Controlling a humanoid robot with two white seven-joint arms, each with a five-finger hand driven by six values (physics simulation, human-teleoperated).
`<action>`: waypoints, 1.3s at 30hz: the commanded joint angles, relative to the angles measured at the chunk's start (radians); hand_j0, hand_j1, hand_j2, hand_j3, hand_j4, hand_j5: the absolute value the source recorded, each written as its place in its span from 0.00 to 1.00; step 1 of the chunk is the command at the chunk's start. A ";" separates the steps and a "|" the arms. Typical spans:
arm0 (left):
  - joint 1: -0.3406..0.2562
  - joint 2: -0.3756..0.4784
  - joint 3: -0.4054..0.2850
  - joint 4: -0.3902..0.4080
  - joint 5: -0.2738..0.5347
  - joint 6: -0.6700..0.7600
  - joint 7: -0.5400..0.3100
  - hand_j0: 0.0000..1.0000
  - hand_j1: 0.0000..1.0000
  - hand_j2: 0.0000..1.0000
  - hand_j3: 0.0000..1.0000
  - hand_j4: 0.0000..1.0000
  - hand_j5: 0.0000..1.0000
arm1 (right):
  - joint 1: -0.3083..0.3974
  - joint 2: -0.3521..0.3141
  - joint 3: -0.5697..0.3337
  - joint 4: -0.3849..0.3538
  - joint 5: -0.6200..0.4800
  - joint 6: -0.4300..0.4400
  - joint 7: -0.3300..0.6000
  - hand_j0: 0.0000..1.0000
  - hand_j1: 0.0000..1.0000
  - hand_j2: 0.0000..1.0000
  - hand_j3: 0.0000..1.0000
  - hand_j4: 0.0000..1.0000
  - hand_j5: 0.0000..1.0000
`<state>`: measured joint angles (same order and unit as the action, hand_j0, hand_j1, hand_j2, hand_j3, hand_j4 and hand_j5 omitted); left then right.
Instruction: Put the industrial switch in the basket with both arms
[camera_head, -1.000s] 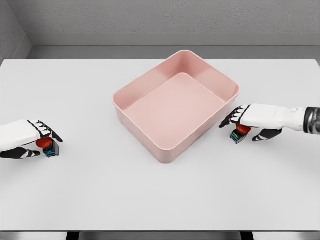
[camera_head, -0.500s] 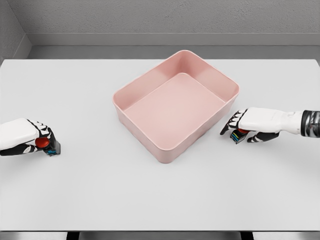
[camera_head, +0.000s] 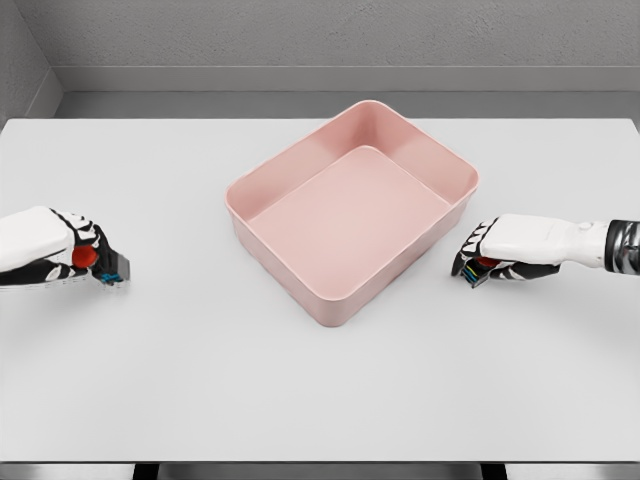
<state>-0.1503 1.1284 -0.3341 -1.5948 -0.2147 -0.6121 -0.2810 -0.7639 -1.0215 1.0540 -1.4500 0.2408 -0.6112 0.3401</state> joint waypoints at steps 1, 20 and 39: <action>0.000 -0.010 0.000 -0.011 0.015 0.001 0.000 0.43 0.43 0.43 0.43 0.43 0.43 | 0.000 0.000 0.000 -0.001 -0.001 0.000 0.002 0.57 0.57 0.57 0.57 0.57 0.57; -0.103 -0.122 -0.006 -0.050 0.029 0.001 -0.001 0.43 0.43 0.43 0.43 0.43 0.43 | -0.002 -0.028 -0.029 -0.001 0.006 0.000 0.000 0.49 0.49 0.49 0.49 0.49 0.49; -0.279 -0.289 -0.108 -0.051 0.017 0.001 -0.063 0.43 0.43 0.43 0.43 0.43 0.43 | -0.011 -0.068 -0.071 0.000 0.000 0.000 0.002 0.46 0.46 0.46 0.46 0.46 0.46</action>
<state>-0.4341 0.8546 -0.4190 -1.6467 -0.2047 -0.6126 -0.3349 -0.7747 -1.0865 0.9901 -1.4501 0.2476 -0.6126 0.3416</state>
